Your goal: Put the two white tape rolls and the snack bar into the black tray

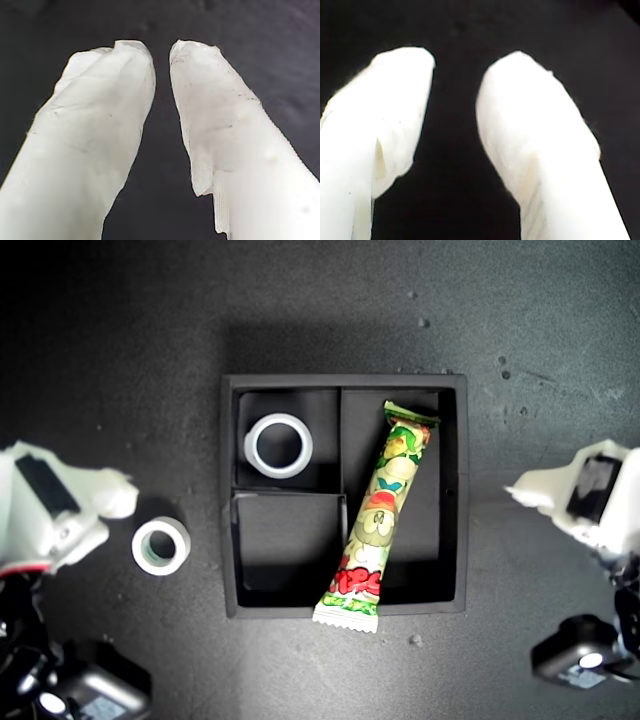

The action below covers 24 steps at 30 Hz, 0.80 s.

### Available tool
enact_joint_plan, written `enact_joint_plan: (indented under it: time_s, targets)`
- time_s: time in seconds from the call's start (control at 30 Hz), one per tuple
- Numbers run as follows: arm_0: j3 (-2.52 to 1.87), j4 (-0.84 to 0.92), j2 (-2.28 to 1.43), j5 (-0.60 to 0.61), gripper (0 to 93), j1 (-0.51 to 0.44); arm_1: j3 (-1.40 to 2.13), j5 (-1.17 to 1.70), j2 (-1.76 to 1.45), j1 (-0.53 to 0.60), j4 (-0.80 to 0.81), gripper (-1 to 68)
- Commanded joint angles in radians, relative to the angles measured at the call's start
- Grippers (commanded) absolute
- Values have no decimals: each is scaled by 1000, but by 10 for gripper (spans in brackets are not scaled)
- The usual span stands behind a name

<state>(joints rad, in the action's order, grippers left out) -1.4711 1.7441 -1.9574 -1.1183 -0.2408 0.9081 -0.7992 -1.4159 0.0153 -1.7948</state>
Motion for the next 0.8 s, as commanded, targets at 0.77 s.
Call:
enact_joint_plan:
  time_s: [0.77]
  targets:
    - [-468, -577, 138, -307, 132, -244, 1342, -565, -937, 176, 529, -1]
